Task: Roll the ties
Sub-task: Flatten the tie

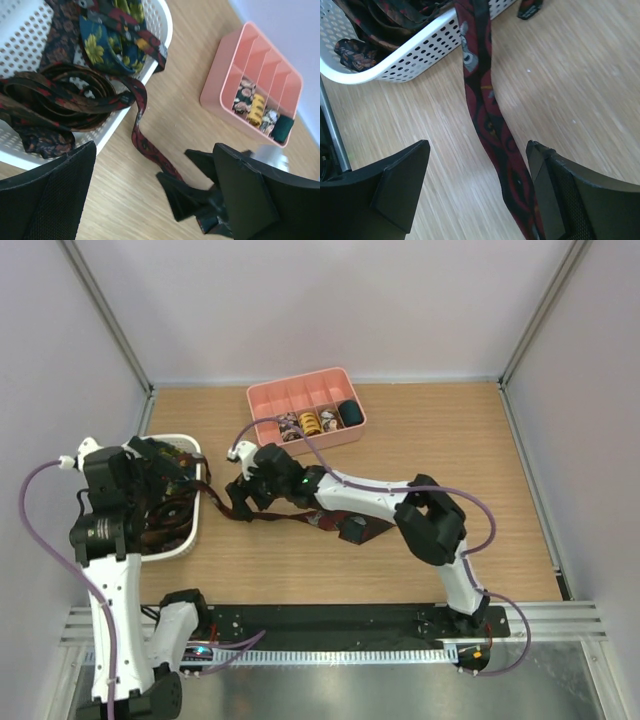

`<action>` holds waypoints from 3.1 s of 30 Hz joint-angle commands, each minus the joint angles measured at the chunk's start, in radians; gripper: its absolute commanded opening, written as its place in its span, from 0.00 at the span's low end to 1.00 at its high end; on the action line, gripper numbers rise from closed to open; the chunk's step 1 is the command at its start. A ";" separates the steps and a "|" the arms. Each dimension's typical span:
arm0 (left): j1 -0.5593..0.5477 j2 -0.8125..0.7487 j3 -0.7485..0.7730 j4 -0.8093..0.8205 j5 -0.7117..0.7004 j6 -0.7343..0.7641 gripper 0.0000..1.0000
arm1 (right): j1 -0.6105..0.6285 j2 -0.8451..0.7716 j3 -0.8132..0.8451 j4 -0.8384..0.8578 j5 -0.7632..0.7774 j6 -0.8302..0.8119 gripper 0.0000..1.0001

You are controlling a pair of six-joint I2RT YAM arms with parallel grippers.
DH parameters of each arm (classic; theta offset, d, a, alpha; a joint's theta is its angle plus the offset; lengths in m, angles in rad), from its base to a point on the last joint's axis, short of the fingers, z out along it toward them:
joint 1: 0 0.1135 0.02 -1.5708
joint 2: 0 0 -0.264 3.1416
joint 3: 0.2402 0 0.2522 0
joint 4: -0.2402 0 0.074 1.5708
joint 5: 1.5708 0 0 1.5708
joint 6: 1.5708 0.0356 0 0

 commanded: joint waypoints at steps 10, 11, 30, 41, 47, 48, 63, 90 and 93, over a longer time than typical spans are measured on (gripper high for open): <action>0.005 -0.046 0.115 -0.068 -0.139 -0.038 1.00 | 0.041 0.317 0.488 -0.210 -0.030 -0.032 0.91; 0.005 -0.043 0.120 -0.063 -0.128 -0.038 1.00 | 0.043 0.346 0.505 -0.215 -0.032 -0.031 0.91; -0.025 0.016 0.138 -0.002 -0.016 0.026 1.00 | 0.043 0.109 0.322 -0.001 0.272 -0.001 0.01; -0.234 0.111 0.223 0.032 0.030 0.037 1.00 | -0.057 -0.337 0.106 -0.143 0.247 -0.017 0.01; -0.507 0.246 0.347 0.037 -0.153 0.039 1.00 | -0.202 -0.580 0.011 -0.236 0.238 0.006 0.01; -0.556 0.260 0.359 0.044 -0.159 0.039 1.00 | -0.221 -0.604 0.003 -0.248 0.231 0.008 0.01; -1.066 0.699 0.897 0.188 -0.307 0.411 1.00 | -0.388 -0.829 0.193 -0.502 0.336 -0.043 0.01; -1.157 0.799 1.019 0.475 -0.012 0.468 1.00 | -0.402 -0.796 0.648 -0.606 0.452 -0.144 0.01; -1.157 0.774 1.005 0.512 0.065 0.473 1.00 | -0.402 -0.802 0.648 -0.617 0.399 -0.124 0.01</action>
